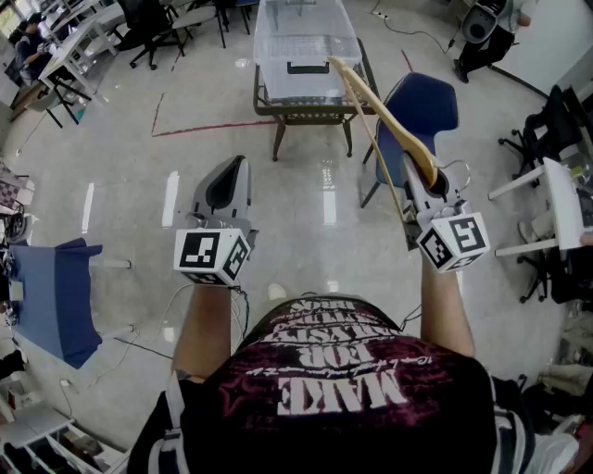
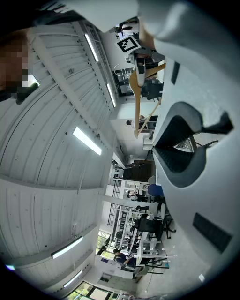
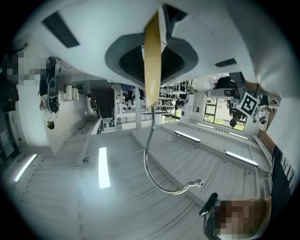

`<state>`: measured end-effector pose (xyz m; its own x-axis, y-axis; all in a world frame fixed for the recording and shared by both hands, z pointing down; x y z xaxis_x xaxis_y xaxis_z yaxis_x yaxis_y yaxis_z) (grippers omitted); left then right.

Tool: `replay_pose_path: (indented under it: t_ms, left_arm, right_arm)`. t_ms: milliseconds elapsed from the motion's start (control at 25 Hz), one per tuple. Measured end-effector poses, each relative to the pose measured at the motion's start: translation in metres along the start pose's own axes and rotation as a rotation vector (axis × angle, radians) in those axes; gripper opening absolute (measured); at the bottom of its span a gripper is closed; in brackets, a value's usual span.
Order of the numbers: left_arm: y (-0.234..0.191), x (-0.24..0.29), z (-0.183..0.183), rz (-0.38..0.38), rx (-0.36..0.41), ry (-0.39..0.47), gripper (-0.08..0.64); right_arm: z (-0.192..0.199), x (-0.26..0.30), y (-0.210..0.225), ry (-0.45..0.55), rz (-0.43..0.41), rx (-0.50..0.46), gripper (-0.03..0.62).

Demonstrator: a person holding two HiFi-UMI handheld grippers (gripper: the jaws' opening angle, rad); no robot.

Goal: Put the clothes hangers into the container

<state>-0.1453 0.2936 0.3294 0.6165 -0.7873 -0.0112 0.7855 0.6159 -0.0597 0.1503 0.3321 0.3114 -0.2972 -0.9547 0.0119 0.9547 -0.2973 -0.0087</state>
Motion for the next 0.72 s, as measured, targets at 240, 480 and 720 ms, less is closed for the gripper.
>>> replay_pose_path:
  t_ms: [240,480,720]
  left_arm:
    - [-0.014,0.010,-0.026,-0.043,0.031,0.075,0.006]
    - [-0.026,0.004,-0.023,-0.023,0.056,0.056,0.006]
    - [-0.048,-0.002,-0.018,-0.014,0.063,0.037,0.006]
  right_arm:
    - [0.001,0.022,0.001,0.016,-0.033,-0.017,0.058]
    - [0.005,0.027,-0.018,0.022,-0.032,0.004,0.058]
    - [0.007,0.034,-0.033,0.021,-0.007,0.022,0.058]
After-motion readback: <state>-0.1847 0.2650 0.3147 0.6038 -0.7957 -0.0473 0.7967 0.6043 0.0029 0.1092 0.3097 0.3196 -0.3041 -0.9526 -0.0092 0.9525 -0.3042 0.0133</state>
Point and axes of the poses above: the fingertips, and each gripper's own axes: x forward along the fingers, y to its right, z out of its underside, the point moved 3 cm from there along -x, backward along the fingers, and after that the axes turned 4 degrees about z, right-handed, at the moved point
